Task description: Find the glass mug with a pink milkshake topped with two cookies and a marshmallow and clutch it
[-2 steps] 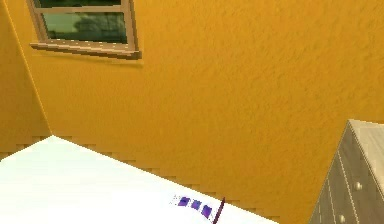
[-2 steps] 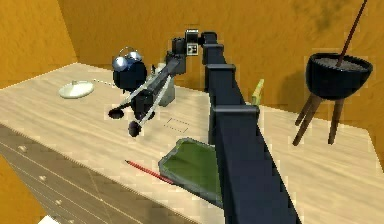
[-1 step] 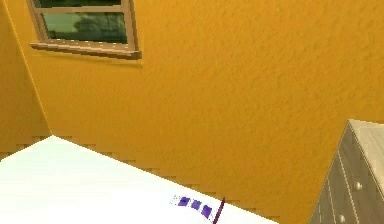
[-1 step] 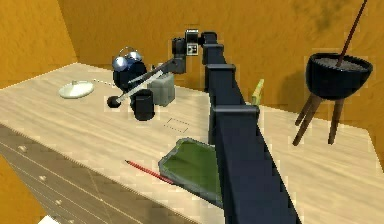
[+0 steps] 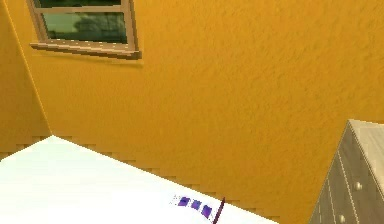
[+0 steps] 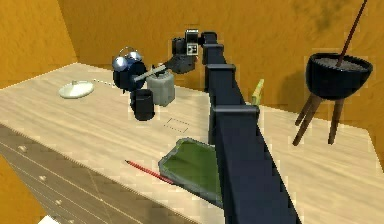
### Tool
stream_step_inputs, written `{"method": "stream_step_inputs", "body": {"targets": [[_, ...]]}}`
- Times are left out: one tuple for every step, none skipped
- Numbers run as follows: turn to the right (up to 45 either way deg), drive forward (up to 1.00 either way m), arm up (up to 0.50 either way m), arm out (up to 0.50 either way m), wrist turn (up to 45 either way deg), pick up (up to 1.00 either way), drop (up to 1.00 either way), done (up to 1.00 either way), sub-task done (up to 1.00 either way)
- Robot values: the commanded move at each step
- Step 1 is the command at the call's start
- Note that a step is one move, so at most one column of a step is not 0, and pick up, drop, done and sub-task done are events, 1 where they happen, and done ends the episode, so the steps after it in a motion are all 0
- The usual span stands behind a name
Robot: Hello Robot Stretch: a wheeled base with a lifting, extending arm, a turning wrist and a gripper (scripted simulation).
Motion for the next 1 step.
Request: {"method": "stream_step_inputs", "body": {"targets": [[0.0,0.00,0.00,0.00,18.0,0.00,0.00,0.00,0.00]]}}
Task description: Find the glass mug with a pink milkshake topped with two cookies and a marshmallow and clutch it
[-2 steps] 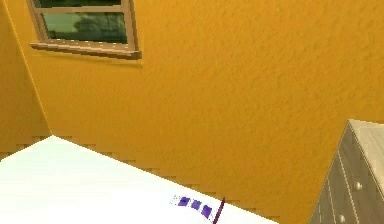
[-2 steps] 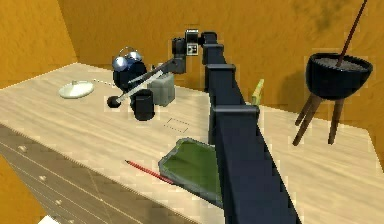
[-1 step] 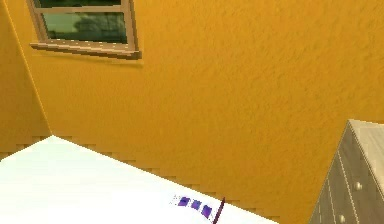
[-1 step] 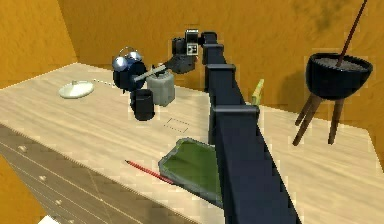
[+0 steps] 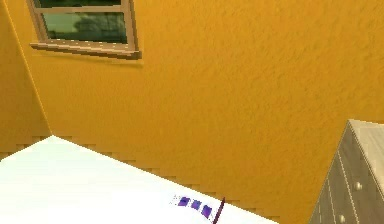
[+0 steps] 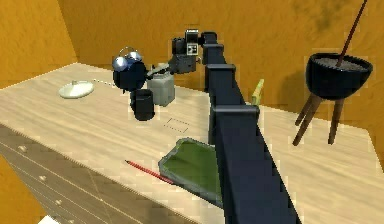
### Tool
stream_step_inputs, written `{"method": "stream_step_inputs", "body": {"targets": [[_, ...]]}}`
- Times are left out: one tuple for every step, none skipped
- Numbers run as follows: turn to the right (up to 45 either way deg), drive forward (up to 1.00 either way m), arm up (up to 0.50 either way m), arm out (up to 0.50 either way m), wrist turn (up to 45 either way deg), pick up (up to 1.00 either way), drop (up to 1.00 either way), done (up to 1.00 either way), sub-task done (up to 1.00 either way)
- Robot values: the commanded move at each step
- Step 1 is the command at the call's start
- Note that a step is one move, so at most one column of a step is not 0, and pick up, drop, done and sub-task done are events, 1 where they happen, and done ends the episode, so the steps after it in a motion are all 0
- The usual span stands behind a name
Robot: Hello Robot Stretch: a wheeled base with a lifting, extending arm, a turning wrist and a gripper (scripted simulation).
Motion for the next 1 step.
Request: {"method": "stream_step_inputs", "body": {"targets": [[0.0,0.00,0.00,0.00,0.0,1.00,0.00,0.00,0.00]]}}
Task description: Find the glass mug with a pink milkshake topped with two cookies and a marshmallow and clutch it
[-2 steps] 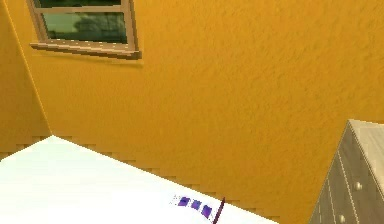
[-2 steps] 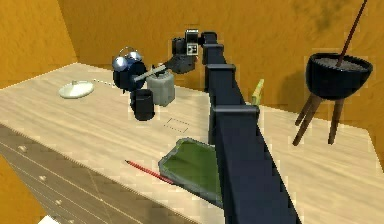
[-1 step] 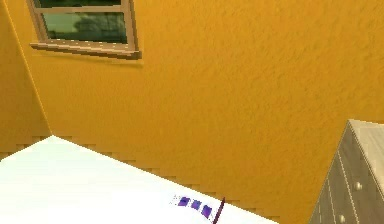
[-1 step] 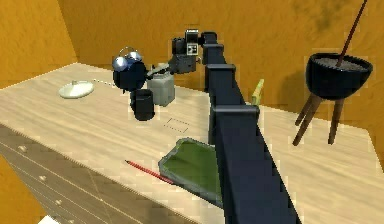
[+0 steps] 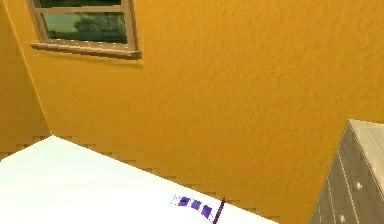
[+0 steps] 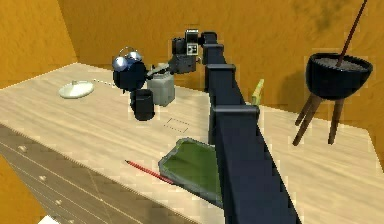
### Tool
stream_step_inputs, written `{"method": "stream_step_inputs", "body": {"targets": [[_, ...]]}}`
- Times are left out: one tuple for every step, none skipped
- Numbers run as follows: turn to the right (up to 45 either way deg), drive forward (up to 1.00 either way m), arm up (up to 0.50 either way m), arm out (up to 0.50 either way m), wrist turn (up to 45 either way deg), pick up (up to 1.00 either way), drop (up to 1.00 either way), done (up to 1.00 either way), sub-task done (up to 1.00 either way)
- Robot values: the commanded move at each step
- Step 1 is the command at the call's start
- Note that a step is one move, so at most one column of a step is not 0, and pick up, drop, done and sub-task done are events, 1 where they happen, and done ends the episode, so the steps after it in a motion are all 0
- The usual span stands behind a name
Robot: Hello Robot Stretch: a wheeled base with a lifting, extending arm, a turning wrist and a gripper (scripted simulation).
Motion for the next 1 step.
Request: {"method": "stream_step_inputs", "body": {"targets": [[0.0,0.00,0.00,0.00,0.0,0.00,0.00,1.00,0.00]]}}
